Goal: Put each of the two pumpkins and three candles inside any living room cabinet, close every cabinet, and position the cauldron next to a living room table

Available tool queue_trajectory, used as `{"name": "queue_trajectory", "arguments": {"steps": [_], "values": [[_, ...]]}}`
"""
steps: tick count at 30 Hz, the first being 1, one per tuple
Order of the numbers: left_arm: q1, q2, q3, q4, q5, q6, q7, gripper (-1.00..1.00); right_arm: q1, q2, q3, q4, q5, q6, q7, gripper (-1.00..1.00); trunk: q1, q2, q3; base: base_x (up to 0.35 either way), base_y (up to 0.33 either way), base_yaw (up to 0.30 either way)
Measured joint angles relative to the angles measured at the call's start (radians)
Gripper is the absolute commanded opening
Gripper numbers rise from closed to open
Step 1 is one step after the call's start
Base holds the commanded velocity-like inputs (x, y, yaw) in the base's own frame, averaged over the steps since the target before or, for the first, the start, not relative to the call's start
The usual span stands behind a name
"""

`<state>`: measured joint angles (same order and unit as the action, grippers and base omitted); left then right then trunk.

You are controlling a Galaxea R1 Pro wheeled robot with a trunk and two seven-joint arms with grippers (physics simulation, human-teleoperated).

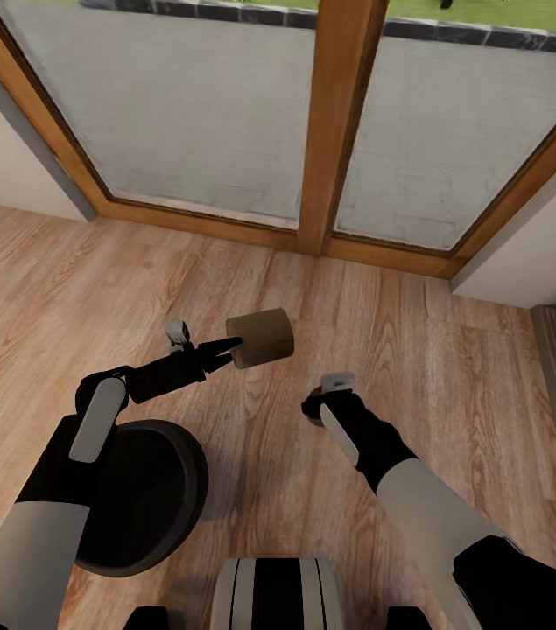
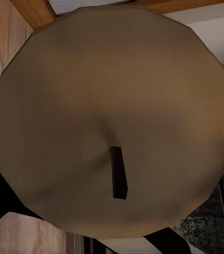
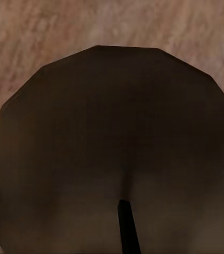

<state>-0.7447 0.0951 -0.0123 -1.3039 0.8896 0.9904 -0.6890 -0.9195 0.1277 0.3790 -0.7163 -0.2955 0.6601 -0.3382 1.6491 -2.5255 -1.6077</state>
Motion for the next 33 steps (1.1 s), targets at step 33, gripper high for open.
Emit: {"name": "queue_trajectory", "arguments": {"steps": [33], "values": [[0.001,0.0,0.0,0.009,0.002,-0.026,-0.007,-1.0,0.002,0.01,0.002,-0.02,-0.002,0.0,0.001,-1.0,-0.001,0.0,0.008,0.0,0.0,0.0]]}}
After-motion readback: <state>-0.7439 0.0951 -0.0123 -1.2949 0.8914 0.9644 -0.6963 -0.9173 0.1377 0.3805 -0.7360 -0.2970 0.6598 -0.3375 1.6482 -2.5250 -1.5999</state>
